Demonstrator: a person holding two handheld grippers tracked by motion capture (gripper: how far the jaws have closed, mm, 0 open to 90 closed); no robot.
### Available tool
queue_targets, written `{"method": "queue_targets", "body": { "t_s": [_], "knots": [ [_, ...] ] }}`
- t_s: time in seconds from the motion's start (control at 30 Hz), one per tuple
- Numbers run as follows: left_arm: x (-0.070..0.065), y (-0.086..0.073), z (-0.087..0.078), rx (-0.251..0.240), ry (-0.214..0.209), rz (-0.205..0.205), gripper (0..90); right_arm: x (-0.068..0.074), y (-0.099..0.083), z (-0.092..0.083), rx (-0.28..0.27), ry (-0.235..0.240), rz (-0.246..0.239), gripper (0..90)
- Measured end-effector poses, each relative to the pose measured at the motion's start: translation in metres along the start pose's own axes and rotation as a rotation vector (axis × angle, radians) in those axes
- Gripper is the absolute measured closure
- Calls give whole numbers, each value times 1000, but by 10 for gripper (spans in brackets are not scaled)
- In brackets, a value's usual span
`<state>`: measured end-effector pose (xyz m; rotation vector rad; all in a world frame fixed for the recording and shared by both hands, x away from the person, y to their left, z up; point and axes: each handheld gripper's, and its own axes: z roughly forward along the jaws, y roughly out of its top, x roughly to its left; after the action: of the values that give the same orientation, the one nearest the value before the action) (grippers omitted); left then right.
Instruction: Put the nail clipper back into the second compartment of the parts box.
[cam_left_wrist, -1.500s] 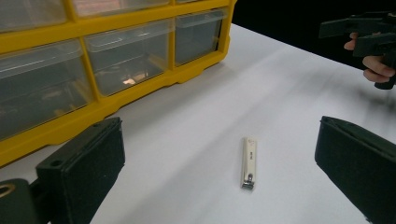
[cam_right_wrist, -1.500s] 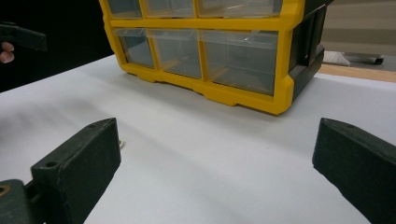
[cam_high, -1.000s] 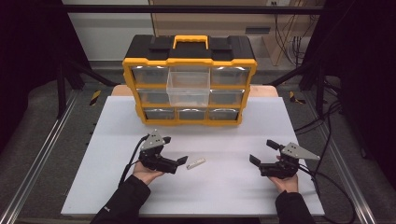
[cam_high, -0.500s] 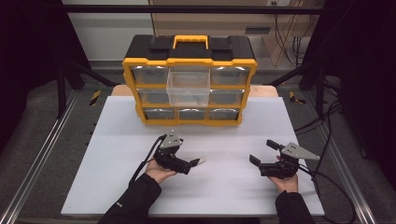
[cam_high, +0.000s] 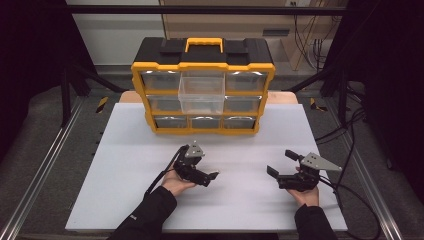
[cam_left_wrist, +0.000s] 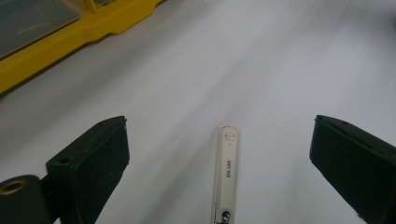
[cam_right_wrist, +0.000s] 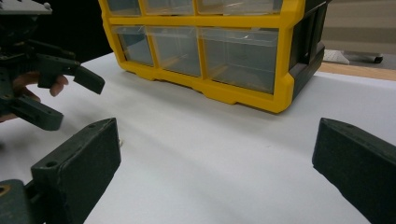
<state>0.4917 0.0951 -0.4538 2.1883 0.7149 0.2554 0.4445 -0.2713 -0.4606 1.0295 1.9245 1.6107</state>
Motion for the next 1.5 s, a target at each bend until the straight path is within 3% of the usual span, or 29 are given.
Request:
{"method": "queue_targets", "body": {
  "t_s": [0.17, 0.33, 0.5, 0.87, 1.5],
  "knots": [
    [-1, -3, 7, 48, 1, 4, 186, 0, 0, 0, 0, -2, 1, 18],
    [-7, -5, 15, 97, 5, 36, 287, 0, 0, 0, 2, -1, 4, 18],
    [-7, -6, 17, 118, -19, 19, 386, 0, 0, 0, 2, -2, 4, 18],
    [-9, -7, 18, 162, -17, 11, 599, 0, 0, -1, 3, -1, 6, 18],
    [-11, -6, 18, 184, 7, 8, 741, -1, 0, 0, 7, -2, 5, 18]
  ]
}}
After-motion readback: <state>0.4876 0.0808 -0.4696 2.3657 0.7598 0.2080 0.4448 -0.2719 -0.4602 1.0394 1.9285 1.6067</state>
